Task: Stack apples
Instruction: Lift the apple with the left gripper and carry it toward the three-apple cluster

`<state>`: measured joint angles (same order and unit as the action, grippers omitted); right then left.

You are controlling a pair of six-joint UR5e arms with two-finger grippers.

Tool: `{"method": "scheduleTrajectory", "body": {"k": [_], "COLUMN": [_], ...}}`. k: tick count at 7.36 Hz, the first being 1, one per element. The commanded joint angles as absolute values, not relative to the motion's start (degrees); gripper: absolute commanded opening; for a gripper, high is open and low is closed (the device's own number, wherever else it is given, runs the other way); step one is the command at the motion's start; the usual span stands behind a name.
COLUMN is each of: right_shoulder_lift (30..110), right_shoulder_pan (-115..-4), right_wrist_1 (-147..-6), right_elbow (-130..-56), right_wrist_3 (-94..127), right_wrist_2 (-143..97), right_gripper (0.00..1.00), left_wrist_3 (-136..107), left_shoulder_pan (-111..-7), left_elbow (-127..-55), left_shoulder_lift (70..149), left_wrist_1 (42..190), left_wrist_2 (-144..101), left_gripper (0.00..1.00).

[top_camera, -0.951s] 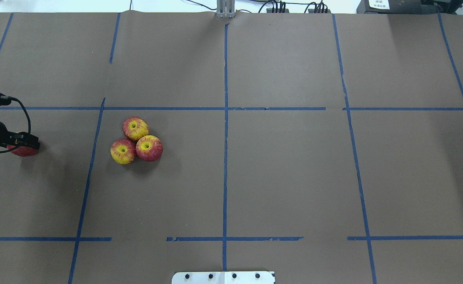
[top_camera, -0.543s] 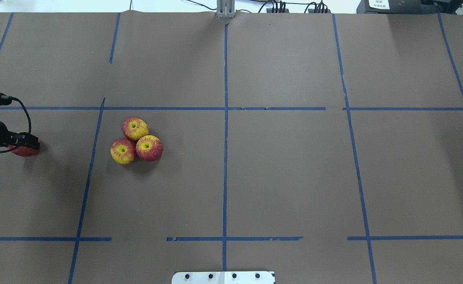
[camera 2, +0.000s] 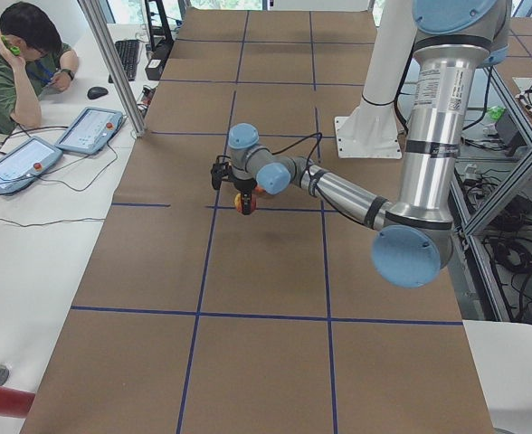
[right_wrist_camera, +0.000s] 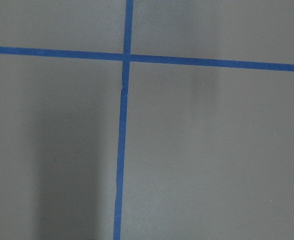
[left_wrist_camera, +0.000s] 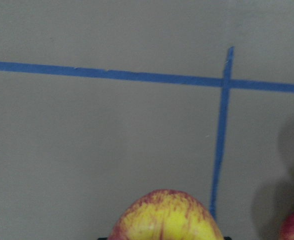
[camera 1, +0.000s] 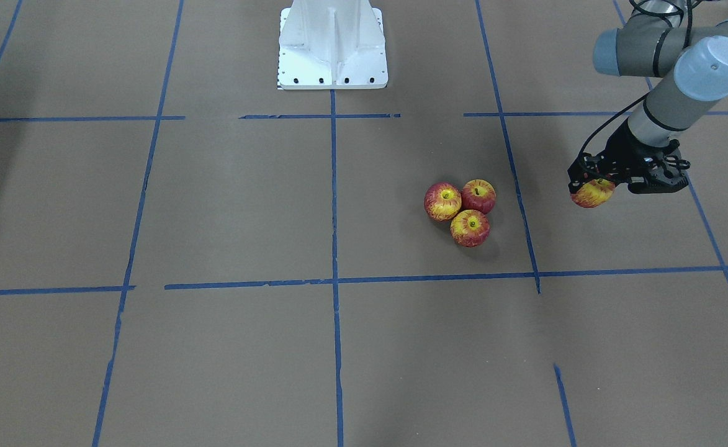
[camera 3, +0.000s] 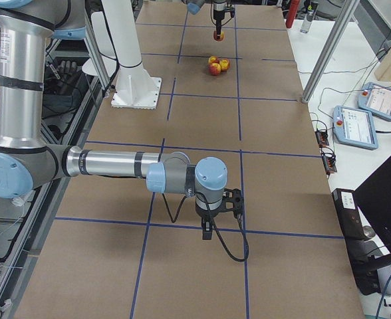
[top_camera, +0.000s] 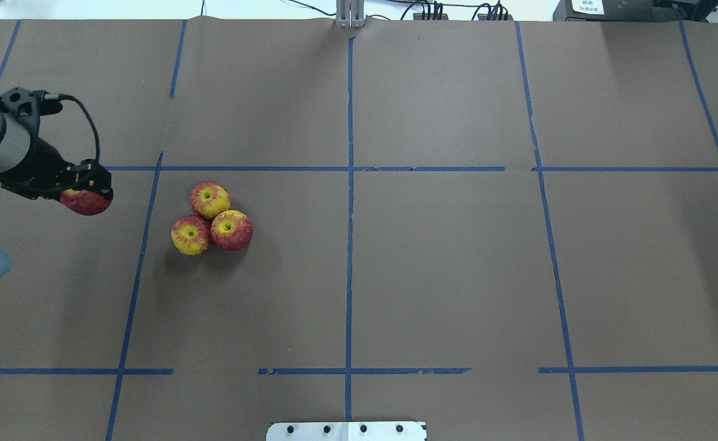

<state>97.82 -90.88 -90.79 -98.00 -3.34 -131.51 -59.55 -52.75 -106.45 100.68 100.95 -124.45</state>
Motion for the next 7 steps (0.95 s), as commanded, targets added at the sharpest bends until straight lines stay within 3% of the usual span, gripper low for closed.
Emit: {"method": "scheduleTrajectory", "body": {"k": [1,7], "right_shoulder_lift": [97.8,97.8], "right_shoulder_pan": [-90.9,-90.9], "right_wrist_1": [-90.8,-90.8], "right_elbow": [-98.0,-98.0], "right_wrist_3": [-3.3,-3.3], "right_wrist_2": [-131.5,-131.6], "right_gripper": [1.00,1.00], "left_wrist_3": [-71.7,-80.3], "left_shoulder_pan": [-47.7,-42.5], "left_elbow": [-106.4,-103.4], "left_shoulder_lift": [108.4,111.8], "left_wrist_1": [98.5,99.1], "left_wrist_2": [-124.2,-119.4], "left_gripper": [0.12,0.12]}}
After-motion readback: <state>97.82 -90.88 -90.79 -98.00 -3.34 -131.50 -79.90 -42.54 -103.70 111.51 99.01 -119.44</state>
